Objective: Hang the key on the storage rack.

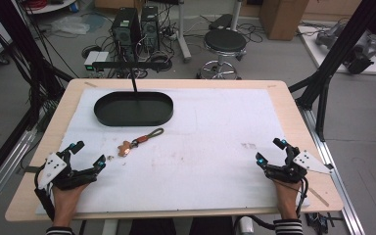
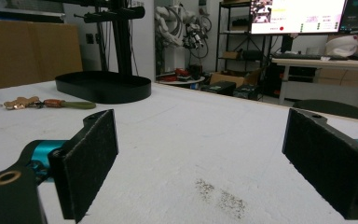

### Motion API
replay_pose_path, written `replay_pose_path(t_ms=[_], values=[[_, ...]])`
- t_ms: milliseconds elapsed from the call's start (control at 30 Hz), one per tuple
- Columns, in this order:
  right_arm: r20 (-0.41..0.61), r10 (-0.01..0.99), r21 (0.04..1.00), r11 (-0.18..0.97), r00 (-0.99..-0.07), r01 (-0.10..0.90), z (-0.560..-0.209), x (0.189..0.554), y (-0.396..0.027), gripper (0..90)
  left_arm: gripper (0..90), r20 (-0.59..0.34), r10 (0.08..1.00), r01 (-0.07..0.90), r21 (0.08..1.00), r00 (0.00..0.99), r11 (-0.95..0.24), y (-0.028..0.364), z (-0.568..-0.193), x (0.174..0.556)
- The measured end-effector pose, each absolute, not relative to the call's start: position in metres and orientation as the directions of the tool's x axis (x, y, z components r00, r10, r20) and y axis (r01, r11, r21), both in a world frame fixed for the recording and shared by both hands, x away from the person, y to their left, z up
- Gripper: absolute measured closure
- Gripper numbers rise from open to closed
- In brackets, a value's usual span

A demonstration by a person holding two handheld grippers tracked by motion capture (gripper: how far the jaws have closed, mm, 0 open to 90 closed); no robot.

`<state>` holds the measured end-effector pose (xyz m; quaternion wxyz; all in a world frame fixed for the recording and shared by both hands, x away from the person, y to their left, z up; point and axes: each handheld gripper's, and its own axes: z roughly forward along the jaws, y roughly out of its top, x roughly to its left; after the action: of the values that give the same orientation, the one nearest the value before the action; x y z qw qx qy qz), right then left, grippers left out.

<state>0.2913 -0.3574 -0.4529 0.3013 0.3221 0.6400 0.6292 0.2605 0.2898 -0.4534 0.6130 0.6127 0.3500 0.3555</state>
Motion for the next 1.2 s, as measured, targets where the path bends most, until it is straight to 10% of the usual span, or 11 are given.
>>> replay_pose_path(t_ms=[1200], values=[[0.007,0.797,0.999,0.014,-0.603,0.03,-0.453,0.291,-0.356,9.5,5.3,0.04,0.772,0.107,0.985,0.634,-0.138,0.282,-0.404,0.293]])
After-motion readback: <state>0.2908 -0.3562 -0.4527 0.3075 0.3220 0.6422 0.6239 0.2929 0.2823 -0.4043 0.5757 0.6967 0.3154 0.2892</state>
